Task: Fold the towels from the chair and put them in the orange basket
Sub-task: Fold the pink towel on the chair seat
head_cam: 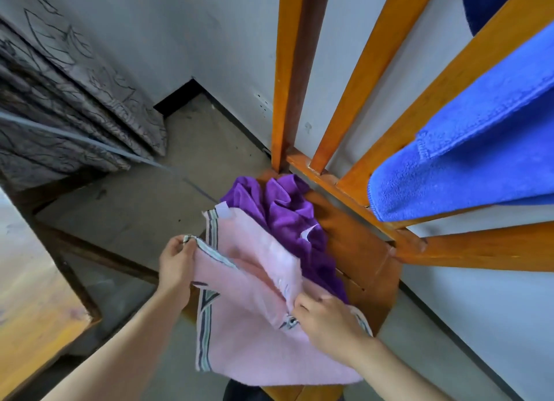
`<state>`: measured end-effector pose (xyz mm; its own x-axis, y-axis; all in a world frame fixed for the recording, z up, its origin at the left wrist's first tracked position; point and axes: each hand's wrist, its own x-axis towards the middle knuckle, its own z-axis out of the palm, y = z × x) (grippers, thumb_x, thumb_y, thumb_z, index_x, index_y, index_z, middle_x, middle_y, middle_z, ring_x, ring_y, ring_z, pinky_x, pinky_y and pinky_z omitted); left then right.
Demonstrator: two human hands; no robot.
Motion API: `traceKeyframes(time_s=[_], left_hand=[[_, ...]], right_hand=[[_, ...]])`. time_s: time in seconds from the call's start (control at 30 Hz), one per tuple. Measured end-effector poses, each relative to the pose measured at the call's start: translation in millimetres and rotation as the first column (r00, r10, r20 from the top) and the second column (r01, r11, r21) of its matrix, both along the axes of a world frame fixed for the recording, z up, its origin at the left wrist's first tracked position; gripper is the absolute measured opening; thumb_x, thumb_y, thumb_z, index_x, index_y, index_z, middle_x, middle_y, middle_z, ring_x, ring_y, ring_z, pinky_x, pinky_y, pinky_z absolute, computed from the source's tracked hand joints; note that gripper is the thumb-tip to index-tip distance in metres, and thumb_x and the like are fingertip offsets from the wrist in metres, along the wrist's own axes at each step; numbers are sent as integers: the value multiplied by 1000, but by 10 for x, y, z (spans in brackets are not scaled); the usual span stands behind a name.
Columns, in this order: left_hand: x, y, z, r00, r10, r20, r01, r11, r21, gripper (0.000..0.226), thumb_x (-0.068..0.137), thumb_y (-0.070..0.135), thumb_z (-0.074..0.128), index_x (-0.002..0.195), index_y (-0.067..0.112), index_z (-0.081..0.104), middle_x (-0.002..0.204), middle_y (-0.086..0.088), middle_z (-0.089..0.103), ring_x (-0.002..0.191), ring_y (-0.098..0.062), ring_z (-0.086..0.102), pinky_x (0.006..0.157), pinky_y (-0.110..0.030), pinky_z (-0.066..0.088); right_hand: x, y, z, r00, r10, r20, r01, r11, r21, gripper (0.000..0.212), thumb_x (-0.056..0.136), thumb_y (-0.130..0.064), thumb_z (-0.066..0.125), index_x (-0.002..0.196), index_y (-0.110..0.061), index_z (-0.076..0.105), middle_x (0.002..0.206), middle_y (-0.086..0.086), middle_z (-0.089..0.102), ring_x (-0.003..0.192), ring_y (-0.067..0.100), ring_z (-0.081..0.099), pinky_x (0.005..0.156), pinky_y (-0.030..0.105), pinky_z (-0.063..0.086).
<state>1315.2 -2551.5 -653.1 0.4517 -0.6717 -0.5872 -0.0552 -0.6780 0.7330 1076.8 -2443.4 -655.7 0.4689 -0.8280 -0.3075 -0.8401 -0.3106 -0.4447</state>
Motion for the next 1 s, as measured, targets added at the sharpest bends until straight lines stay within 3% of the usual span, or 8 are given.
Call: traceKeyframes(time_s=[0.1, 0.23, 0.3, 0.4, 0.53, 0.67, 0.8, 1.0], left_hand=[[2, 51, -27, 997, -71, 3, 71, 997, -30, 6, 93, 3, 48, 91, 4, 54, 71, -6, 53, 67, -17, 46, 59, -28, 37], [12, 80, -87, 993, -119, 28, 119, 993, -20, 7, 92, 2, 49, 92, 5, 55, 79, -10, 56, 77, -20, 50, 69, -32, 40], [20, 76, -132, 991, -125, 47, 125, 992, 3, 7, 92, 4, 49, 93, 5, 55, 78, -8, 56, 74, -19, 50, 66, -30, 40], [24, 69, -207, 994, -99, 39, 98, 994, 38, 7, 93, 6, 48, 93, 7, 55, 83, -12, 56, 76, -22, 51, 68, -30, 40], [76, 102, -305, 996, -92, 16, 90, 991, 95, 7, 93, 7, 49, 91, 6, 55, 81, -11, 55, 82, -23, 49, 71, -30, 39], [122, 145, -333, 993, -111, 48, 105, 988, 112, 7, 92, 5, 49, 89, 5, 55, 86, -12, 54, 80, -21, 47, 74, -29, 34], [149, 141, -337, 985, -139, 100, 129, 987, 100, 7, 92, 7, 51, 89, 5, 57, 89, -12, 55, 81, -20, 47, 75, -27, 34], [135, 142, -316, 982, -147, 116, 136, 986, 102, 7, 93, 7, 50, 88, 4, 55, 88, -11, 54, 74, -19, 46, 69, -25, 35]], right_hand=[[124, 122, -85, 984, 161, -76, -166, 984, -62, 27, 34, -32, 80, 57, -28, 65, 54, -15, 58, 48, 3, 55, 53, 14, 44], [193, 155, -111, 969, -216, 118, 224, 973, -59, 11, 68, -33, 55, 62, -26, 62, 54, -15, 58, 62, 4, 47, 58, 21, 47], [195, 155, -113, 772, -579, 261, 564, 814, 139, 26, 76, -32, 45, 73, -13, 61, 63, -10, 54, 67, 11, 47, 58, 29, 45], [168, 163, -109, 592, -742, 314, 715, 663, 219, 37, 77, -38, 41, 80, -5, 60, 76, -20, 43, 74, 6, 43, 67, 18, 38], [334, 234, -77, 774, -559, 297, 549, 826, 125, 9, 75, -23, 51, 84, -22, 49, 75, -4, 58, 71, 8, 50, 59, 16, 41], [570, 295, -40, 917, -350, 189, 319, 931, 176, 38, 61, -16, 66, 94, -28, 52, 71, -10, 68, 61, 8, 62, 50, 16, 42], [703, 137, -10, 954, -289, 83, 277, 951, 138, 37, 57, -20, 81, 85, -20, 57, 69, -6, 66, 65, 13, 62, 47, 20, 33], [801, -28, -138, 958, -279, -65, 284, 954, 94, 33, 36, -18, 87, 62, -26, 68, 98, 2, 66, 81, 22, 65, 61, 27, 55]])
